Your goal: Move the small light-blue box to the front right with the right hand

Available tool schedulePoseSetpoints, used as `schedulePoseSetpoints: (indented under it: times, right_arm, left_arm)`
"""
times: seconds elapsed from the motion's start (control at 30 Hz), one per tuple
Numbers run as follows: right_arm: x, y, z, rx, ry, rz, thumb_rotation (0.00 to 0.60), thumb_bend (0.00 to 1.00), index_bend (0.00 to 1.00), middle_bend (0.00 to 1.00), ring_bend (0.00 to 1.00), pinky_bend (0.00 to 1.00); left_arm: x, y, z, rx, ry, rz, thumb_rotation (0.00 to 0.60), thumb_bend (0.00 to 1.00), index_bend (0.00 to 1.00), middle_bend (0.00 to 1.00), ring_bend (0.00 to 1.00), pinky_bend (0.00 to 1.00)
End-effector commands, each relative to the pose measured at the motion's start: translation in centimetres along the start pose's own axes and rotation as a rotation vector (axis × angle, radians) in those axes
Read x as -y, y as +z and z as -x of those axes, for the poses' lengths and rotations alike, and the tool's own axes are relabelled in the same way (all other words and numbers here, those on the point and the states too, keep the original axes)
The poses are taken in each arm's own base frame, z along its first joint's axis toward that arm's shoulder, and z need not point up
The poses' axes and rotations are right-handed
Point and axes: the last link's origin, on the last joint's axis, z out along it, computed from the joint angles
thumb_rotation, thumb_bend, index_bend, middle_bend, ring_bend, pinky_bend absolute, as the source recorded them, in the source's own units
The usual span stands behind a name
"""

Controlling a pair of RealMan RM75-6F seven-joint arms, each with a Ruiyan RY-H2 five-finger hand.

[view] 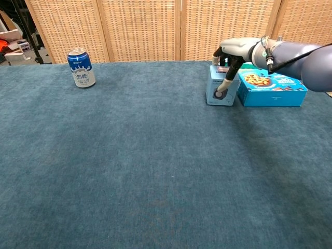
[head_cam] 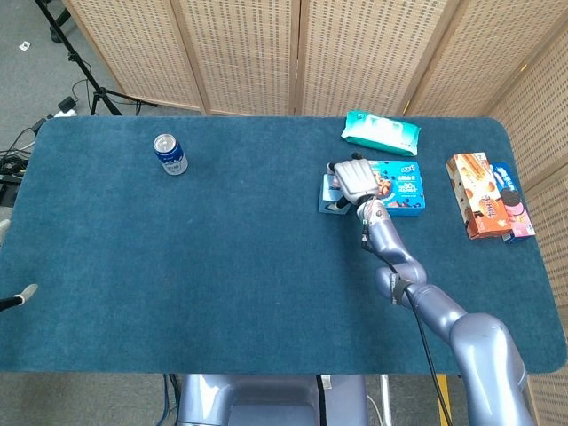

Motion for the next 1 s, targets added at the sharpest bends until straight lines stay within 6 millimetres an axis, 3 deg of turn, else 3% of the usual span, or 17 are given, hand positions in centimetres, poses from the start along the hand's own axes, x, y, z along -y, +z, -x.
schedulePoseSetpoints:
  times: [0.03,0.17,0.2,0.27,0.43,0.63,0.77,1.0]
  right_arm:
    - [-0.2,-0.6,-1.3,-0.05,0.021,-0.043,0.6,0.2,0.51,0.58,0.42,0.17]
    - [-1.0,-2.7,-3.4,-0.101,0.046,-0.112,0.6,0.25,0.51,0.58,0.42,0.18]
    - [-1.3,-3.7,-4.0,-0.106,0.047,-0.134,0.6,0.25,0.51,0.58,0.42,0.18]
    - [-2.7,-7.7,-5.1,-0.092,0.025,-0.184,0.6,0.26,0.51,0.58,0.42,0.19]
    - [-3.9,-12.5,-5.7,-0.018,-0.004,-0.2,0.6,0.26,0.51,0.58,0.42,0.2]
    - [-4.6,-17.1,-5.5,0.031,-0.012,-0.205,0.6,0.26,0.51,0.58,0.42,0.2]
    - [-5.3,-20.8,-4.1,0.122,-0.016,-0.212,0.6,0.26,0.51,0.58,0.42,0.21]
    - [-6.4,-23.5,-2.0,0.357,-0.076,-0.197,0.6,0.34,0.51,0.58,0.42,0.21]
  left_arm:
    - [-0.1,-0.1,0.0,0.0,-0.001,0.008,0.6,0.0,0.0,0.0,0.0,0.0]
    - [-0.4,-0.4,-0.1,-0.001,-0.005,0.025,0.6,0.0,0.0,0.0,0.0,0.0]
    - [-0.4,-0.5,-0.2,-0.001,-0.006,0.031,0.6,0.0,0.0,0.0,0.0,0.0]
    - [-0.6,-0.9,-0.4,-0.004,-0.014,0.051,0.6,0.0,0.0,0.0,0.0,0.0]
    - [-0.7,-1.3,-0.6,-0.005,-0.023,0.068,0.6,0.0,0.0,0.0,0.0,0.0]
    - [-0.8,-1.8,-0.8,-0.008,-0.033,0.086,0.6,0.0,0.0,0.0,0.0,0.0]
    - [-1.0,-2.2,-0.9,-0.006,-0.035,0.102,0.6,0.0,0.0,0.0,0.0,0.0]
    - [-1.2,-2.8,-1.0,-0.006,-0.039,0.12,0.6,0.0,0.0,0.0,0.0,0.0]
